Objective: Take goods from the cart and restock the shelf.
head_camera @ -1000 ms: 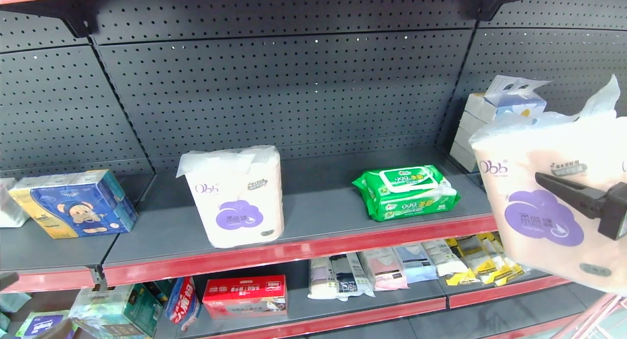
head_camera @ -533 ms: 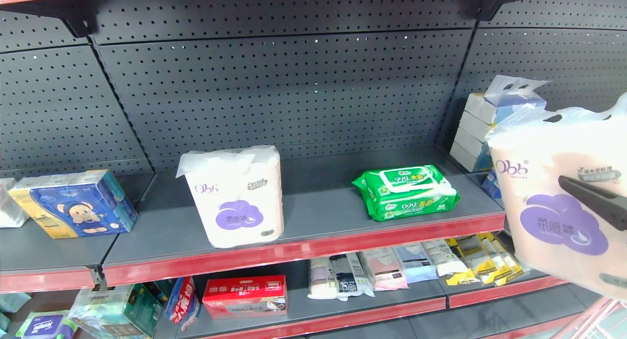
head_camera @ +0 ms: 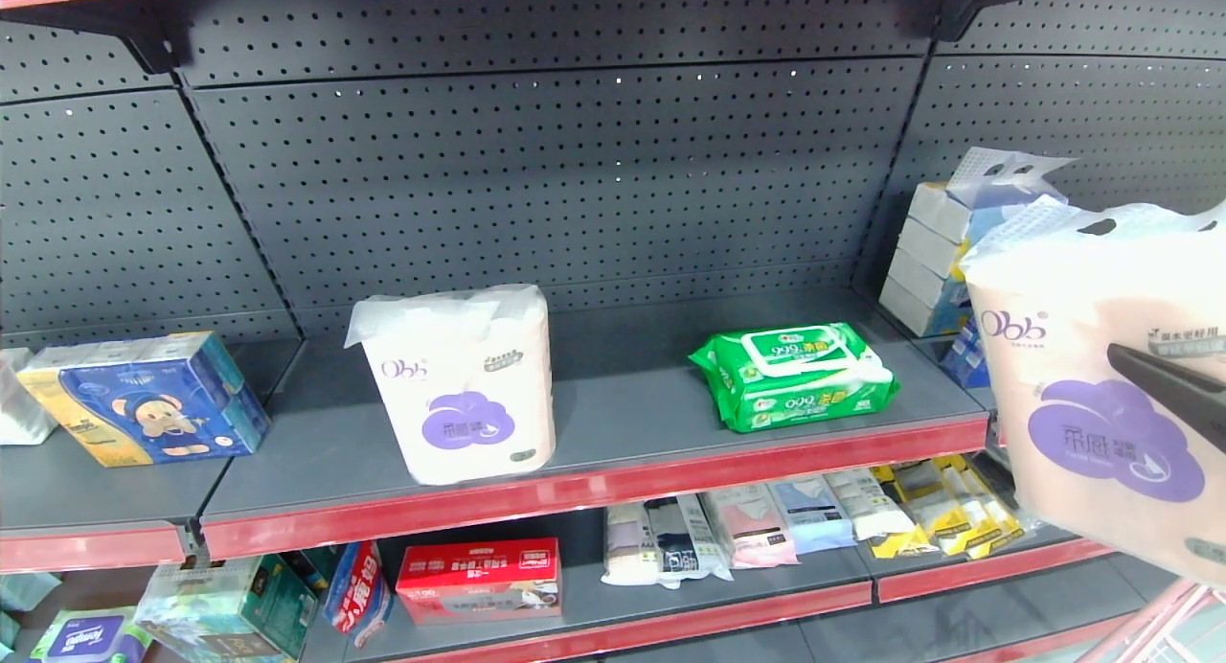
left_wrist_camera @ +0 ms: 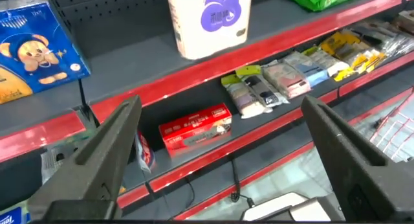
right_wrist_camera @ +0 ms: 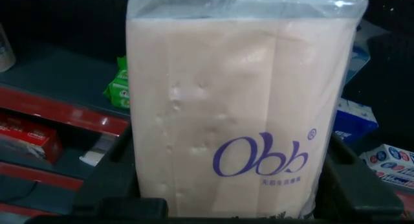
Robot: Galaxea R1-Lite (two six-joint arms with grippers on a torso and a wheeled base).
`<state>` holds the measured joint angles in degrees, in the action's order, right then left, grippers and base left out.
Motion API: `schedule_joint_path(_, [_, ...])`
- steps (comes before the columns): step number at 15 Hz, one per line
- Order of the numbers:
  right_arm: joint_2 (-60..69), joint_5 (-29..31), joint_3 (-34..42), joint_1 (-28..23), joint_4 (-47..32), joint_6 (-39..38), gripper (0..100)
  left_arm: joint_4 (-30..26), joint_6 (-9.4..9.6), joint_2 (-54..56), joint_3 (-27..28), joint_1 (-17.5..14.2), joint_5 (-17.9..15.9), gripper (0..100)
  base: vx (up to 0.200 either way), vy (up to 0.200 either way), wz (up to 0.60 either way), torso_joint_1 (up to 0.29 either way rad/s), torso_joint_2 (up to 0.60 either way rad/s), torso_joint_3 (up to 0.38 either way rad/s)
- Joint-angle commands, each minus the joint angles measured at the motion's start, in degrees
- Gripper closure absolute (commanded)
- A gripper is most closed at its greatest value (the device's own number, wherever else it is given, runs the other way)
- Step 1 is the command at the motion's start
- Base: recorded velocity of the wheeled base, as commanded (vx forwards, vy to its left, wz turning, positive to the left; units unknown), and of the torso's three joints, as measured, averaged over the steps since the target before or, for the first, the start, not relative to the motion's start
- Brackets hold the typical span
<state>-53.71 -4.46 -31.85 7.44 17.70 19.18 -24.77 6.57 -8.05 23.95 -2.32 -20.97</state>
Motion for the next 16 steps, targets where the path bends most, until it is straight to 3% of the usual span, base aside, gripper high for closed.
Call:
schedule_joint_path(1, [-0.60, 0.07, -0.14, 0.03, 0.05, 0.16, 100, -0.01, -0.07, 1.63, -1.28, -0.06, 0.05, 0, 0.000, 0.000, 0.00, 0.000, 0.00, 0.000])
schedule_joint_path(8, [-1.40, -0.11, 0.83, 0.21, 0.05, 2.18, 100, 0.16, -0.07, 4.00, -4.09, -0.06, 0.93, 0, 0.000, 0.000, 0.00, 0.000, 0.00, 0.000])
schedule_joint_path(16, [-4.03, -0.11, -1.98, 0.12, 0.05, 2.09, 100, 0.34, 0.02, 4.09, -5.59, 0.03, 1.81, 0, 0.000, 0.000, 0.60, 0.007, 0.00, 0.002])
